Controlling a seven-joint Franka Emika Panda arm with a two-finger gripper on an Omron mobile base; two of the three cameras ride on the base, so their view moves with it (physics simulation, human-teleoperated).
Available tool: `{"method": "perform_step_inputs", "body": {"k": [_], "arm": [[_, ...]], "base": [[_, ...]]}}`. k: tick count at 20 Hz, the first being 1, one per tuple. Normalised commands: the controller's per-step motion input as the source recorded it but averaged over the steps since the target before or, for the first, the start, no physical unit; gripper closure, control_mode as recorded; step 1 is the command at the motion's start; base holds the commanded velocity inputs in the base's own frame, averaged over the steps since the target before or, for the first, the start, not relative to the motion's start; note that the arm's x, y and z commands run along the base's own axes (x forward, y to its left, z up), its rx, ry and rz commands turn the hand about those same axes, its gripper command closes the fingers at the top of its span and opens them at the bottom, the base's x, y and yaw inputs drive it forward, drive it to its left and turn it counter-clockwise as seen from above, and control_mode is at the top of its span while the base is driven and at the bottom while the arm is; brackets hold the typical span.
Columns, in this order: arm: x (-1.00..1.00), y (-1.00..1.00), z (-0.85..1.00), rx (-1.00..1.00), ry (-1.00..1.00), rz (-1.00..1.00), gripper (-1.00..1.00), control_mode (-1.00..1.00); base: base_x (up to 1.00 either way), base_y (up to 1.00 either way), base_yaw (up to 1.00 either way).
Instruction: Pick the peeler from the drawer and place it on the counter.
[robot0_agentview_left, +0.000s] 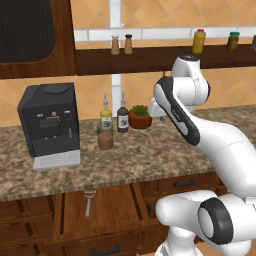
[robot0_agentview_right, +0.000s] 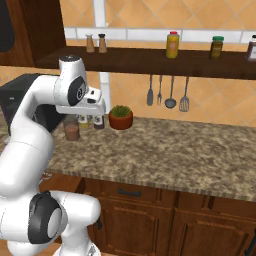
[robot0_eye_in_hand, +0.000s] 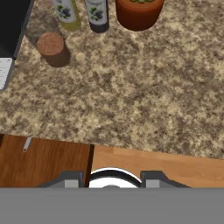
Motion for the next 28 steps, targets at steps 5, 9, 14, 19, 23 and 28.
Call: {"method": "perform_step_inputs", "body": {"k": [5,9,14,19,23,28], "arm": [[-0.21,0.3,-0.21,-0.03,0.03,-0.02,-1.0,-1.0],[-0.54,1.0,-0.64,-0.02,0.01,-0.12,-1.0,-1.0],[-0.49,1.0,-0.35,-0.01,0.04,-0.12,-1.0,-1.0],[-0.27,0.77,-0.41,0.01,0.03,-0.01,-1.0,-1.0],[0.19,0.47,-0.18,0.01,0.0,0.0,-1.0,-1.0],[0.3,0.48,-0.21,0.02,0.0,0.0,-1.0,-1.0]], "base": [[0.0,0.0,0.0],[0.0,0.0,0.0],[0.0,0.0,0.0],[0.0,0.0,0.0],[0.0,0.0,0.0],[0.0,0.0,0.0]]}}
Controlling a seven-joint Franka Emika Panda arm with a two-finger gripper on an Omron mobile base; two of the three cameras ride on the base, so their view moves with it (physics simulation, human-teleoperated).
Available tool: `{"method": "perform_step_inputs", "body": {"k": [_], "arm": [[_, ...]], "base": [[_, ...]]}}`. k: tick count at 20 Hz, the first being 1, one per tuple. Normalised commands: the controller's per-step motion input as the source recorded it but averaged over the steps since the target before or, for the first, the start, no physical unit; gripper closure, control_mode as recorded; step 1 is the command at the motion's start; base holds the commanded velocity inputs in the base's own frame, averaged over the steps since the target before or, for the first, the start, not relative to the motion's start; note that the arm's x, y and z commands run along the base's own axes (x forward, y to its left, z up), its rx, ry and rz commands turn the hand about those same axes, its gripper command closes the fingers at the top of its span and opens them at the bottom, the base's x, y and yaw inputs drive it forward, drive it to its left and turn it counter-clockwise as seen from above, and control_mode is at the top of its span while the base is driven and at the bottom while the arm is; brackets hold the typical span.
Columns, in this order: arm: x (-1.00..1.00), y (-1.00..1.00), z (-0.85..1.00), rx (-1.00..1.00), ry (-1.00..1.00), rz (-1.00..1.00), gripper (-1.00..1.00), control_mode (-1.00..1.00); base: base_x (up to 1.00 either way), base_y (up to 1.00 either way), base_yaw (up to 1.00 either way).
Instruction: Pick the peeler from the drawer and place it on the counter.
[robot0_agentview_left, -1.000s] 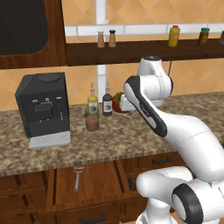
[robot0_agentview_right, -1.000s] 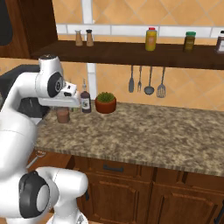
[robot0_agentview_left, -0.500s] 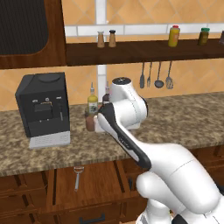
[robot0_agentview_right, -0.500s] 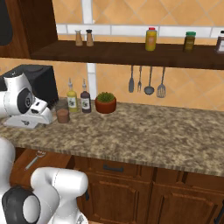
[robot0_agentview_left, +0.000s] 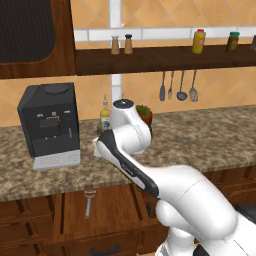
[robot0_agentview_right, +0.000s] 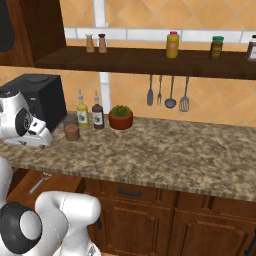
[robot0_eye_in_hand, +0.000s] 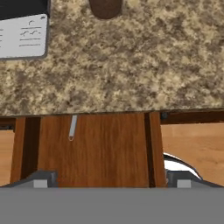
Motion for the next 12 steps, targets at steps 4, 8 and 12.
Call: {"method": "perform_step_inputs", "body": {"k": [4,8,12], "arm": [[0.0,0.96,-0.42,-0.03,0.0,-0.02,-1.0,-1.0],[0.0,0.74,-0.3,0.0,0.04,0.0,-1.0,-1.0],[0.13,0.45,-0.42,0.0,0.04,0.0,-1.0,-1.0]], "base": [[0.0,0.0,0.0],[0.0,0.0,0.0],[0.0,0.0,0.0]]}}
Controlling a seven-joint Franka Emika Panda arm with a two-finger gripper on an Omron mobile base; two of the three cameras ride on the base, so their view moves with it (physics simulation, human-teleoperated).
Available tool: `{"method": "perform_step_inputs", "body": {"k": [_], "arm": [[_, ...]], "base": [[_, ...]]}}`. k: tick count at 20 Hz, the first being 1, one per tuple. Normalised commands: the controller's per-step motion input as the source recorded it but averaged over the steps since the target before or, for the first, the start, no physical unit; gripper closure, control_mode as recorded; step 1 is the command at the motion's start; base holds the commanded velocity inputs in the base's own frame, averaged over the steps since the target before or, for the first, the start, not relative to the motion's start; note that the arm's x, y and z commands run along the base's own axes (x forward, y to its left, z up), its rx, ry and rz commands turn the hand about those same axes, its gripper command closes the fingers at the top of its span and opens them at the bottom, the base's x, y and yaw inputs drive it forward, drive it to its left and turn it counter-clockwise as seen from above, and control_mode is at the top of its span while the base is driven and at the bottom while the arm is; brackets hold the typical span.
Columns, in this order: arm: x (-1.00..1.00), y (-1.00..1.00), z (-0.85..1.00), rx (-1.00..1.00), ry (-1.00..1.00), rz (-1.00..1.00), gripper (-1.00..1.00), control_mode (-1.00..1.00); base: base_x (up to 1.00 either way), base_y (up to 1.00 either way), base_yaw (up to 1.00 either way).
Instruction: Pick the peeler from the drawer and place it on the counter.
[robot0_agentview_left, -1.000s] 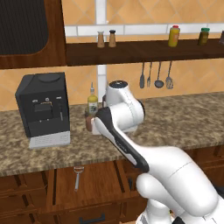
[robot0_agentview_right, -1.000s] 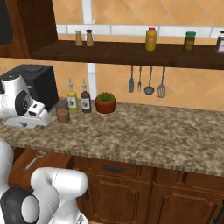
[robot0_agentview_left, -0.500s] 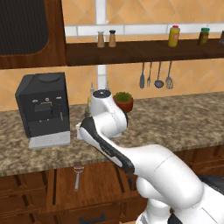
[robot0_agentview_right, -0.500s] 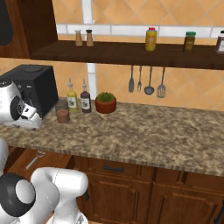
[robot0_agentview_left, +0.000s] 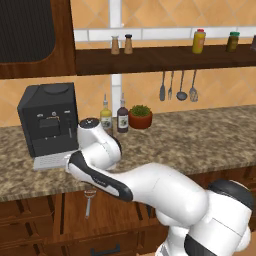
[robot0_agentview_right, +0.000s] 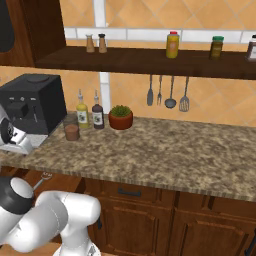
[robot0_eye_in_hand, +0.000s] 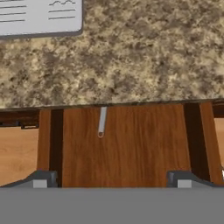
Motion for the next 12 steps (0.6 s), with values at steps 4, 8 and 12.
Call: {"method": "perform_step_inputs", "body": {"k": [4,8,12], "arm": [[0.0,0.16,-0.58,0.0,0.05,0.0,-1.0,-1.0],[-0.01,-0.01,-0.78,0.01,0.0,0.0,-1.0,-1.0],[0.0,0.0,-0.82,0.01,0.0,0.0,-1.0,-1.0]], "base": [[0.0,0.0,0.0],[0.0,0.0,0.0],[0.0,0.0,0.0]]}}
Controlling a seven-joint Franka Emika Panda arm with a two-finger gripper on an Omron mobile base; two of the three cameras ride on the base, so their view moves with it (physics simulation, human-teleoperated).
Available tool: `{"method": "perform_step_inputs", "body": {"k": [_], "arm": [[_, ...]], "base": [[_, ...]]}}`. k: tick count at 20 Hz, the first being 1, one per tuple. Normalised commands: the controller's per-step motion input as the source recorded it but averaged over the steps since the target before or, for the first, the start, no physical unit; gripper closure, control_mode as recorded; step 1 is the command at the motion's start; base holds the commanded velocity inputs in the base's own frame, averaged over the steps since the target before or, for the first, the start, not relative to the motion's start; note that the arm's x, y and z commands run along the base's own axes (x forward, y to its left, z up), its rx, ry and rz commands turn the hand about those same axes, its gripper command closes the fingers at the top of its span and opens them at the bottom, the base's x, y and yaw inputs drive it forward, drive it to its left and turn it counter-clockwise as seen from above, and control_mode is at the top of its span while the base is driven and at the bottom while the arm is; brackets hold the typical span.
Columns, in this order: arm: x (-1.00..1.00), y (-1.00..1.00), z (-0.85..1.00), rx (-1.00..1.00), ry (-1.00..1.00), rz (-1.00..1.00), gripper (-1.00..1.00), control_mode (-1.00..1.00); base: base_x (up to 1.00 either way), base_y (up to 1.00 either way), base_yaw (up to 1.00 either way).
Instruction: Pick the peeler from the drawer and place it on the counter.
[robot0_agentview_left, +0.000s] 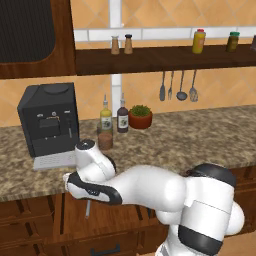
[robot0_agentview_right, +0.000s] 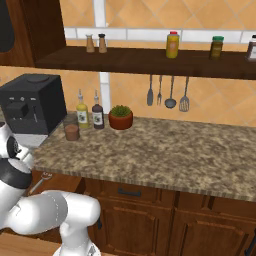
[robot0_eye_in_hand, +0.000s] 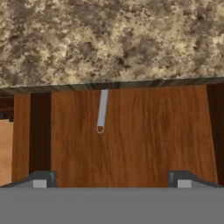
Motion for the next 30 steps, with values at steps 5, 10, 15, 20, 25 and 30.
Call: {"method": "perform_step_inputs", "body": {"k": [5,10,15,20,25,30], "arm": [[-0.04,0.03,-0.79,0.0,0.01,0.0,-1.0,-1.0],[0.01,0.14,-0.52,0.0,0.0,0.0,-1.0,-1.0],[0.12,0.16,-0.36,0.0,0.0,0.0,-1.0,-1.0],[0.13,0.18,-0.38,0.0,0.0,0.0,-1.0,-1.0],[0.21,0.05,-0.08,0.0,0.0,0.0,-1.0,-1.0],[0.19,0.0,0.0,0.0,0.03,0.0,-1.0,-1.0]], "base": [[0.0,0.0,0.0],[0.0,0.0,0.0],[0.0,0.0,0.0],[0.0,0.0,0.0],[0.0,0.0,0.0],[0.0,0.0,0.0]]}}
